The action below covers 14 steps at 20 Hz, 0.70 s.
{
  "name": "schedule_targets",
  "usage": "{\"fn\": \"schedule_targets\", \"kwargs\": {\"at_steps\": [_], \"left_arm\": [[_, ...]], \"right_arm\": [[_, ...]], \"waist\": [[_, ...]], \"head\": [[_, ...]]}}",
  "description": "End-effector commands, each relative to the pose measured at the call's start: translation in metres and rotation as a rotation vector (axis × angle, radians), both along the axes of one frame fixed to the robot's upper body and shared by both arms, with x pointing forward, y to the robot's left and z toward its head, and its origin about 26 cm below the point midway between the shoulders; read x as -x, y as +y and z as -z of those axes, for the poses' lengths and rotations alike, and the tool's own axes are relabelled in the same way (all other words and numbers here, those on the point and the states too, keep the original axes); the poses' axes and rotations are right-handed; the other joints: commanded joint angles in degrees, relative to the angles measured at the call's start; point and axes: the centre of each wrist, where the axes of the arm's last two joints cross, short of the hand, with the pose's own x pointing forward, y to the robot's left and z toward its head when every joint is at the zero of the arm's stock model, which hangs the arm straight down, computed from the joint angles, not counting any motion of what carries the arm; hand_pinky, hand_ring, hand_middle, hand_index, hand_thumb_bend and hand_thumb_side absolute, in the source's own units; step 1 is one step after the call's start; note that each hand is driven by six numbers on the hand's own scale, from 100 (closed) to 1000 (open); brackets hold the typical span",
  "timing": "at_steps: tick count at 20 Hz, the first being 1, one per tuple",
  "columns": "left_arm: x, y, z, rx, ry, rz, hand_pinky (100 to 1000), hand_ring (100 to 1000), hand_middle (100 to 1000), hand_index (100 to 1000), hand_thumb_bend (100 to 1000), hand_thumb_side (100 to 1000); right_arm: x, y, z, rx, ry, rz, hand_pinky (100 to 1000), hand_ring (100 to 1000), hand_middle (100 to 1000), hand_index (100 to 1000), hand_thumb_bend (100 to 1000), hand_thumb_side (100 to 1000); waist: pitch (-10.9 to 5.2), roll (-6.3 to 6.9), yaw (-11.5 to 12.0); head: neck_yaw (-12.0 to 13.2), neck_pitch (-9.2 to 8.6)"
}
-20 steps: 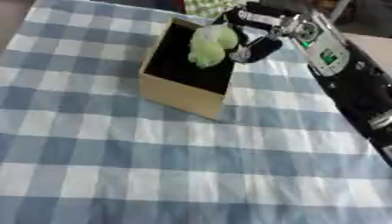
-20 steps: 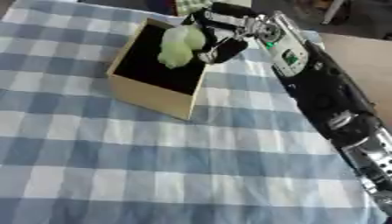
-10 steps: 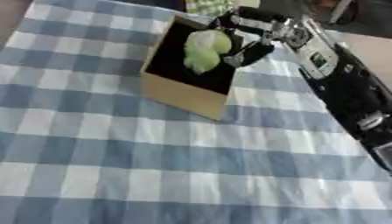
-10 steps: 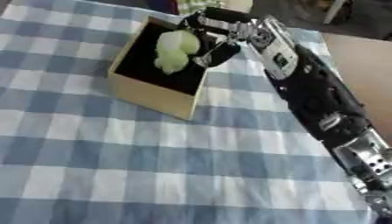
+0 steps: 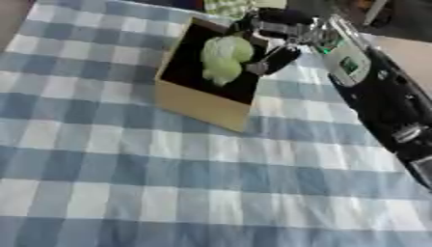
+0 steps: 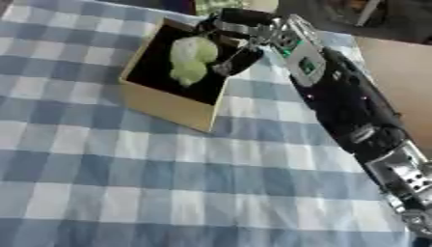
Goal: Pick up objects on the table and place them in the box.
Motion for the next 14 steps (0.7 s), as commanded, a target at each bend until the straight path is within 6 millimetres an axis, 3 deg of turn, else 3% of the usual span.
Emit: {"fn": "schedule_targets", "kwargs": {"at_steps": [1,5,9,14], "left_arm": [[0.002,-0.001,-0.006,-0.003,-0.021,0.012,398,723,796,640,100,740],[0.003,-0.001,-0.005,-0.006,-0.017,0.012,398,723,796,640,100,736],[0.003,-0.001,-0.005,-0.011,-0.016,0.012,398,723,796,640,100,734],[0.003,-0.001,-0.004,-0.018,-0.011,0.014,398,724,797,640,100,734]], "right_arm": [[0.006,-0.001,-0.018,0.069,-0.032,-0.005,762,760,631,831,100,308],[0.009,0.001,-0.02,0.084,-0.021,-0.013,779,790,684,902,100,515],[0.026,-0.006,-0.021,0.084,-0.037,-0.026,794,801,697,906,100,460],[0.039,-0.004,-0.03,0.058,-0.063,-0.036,794,801,698,907,100,464]], "waist": [[-1.19,0.43,-0.19],[-1.33,0.5,-0.37],[-1.42,0.53,-0.46],[-1.68,0.58,-0.59]], "head": [[0.22,-0.26],[0.36,-0.21],[0.37,-0.21],[0.38,-0.11]]}}
